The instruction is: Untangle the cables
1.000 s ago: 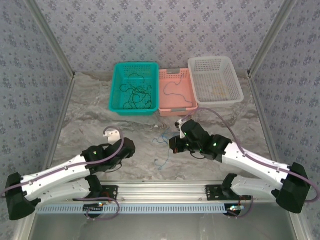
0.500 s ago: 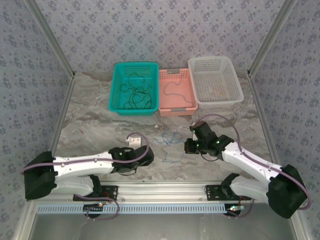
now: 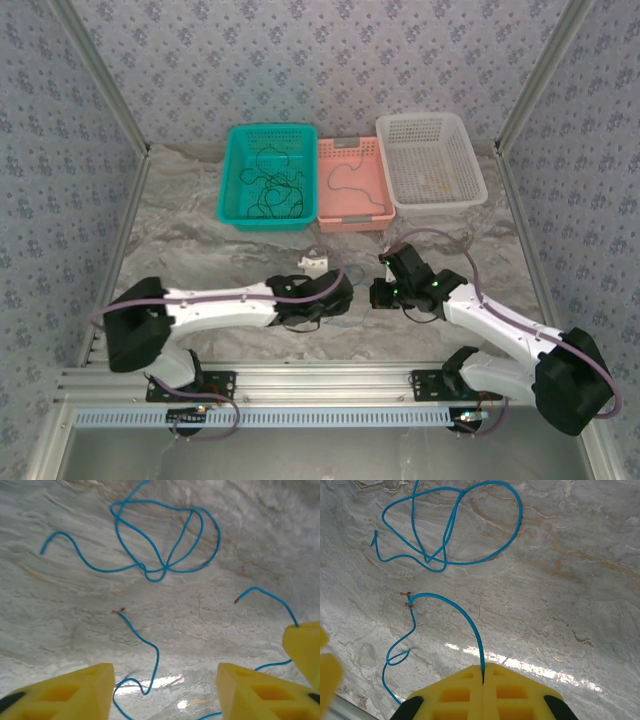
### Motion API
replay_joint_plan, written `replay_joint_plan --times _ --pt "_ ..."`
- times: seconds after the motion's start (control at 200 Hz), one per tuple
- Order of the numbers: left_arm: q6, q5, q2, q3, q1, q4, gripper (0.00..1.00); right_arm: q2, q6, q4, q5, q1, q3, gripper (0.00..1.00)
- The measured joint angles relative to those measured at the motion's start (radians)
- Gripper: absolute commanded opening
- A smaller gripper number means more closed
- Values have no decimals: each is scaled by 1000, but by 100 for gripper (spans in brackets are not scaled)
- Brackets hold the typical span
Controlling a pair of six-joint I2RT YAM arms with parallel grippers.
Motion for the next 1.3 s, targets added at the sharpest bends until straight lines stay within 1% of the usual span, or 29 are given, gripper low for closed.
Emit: replay_joint_plan --times 0.17,0.32,0.38,0.475,0.605,0.71,0.78,0.894,0.989,1.079,1.139,1.194,1.299 --pt "36 4 100 34 -8 -46 40 -1 0 0 -6 0 -9 0" --pt "58 5 181 43 -8 -47 31 -5 0 0 -7 0 -10 0" --pt "59 5 209 47 -8 -45 23 -12 0 1 -7 0 -12 0" --pt "60 -5 226 48 -6 -55 0 -27 1 0 -8 0 -18 0" --pt "48 -40 216 47 -4 -64 0 -53 1 -1 -6 0 -29 0" --pt "18 -106 140 11 11 -102 0 -100 1 -21 6 0 -33 0" --pt "-4 -139 35 -51 49 -125 0 -154 8 -48 26 0 -34 0" --pt "-42 -153 -192 -192 160 -125 0 -279 45 -68 44 2 -48 0" --pt "-57 -143 -368 -273 225 -98 0 -372 87 -59 45 29 -66 0" --pt "-42 -132 -478 -307 290 -108 0 -407 134 -63 85 75 -83 0" --pt "-10 -111 -500 -303 333 -94 0 -398 160 -58 119 127 -82 0" --pt "31 -81 -489 -273 364 -84 0 -373 180 -61 153 179 -72 0" --pt "127 -27 -399 -116 393 -81 0 -304 206 -61 219 243 -17 0"
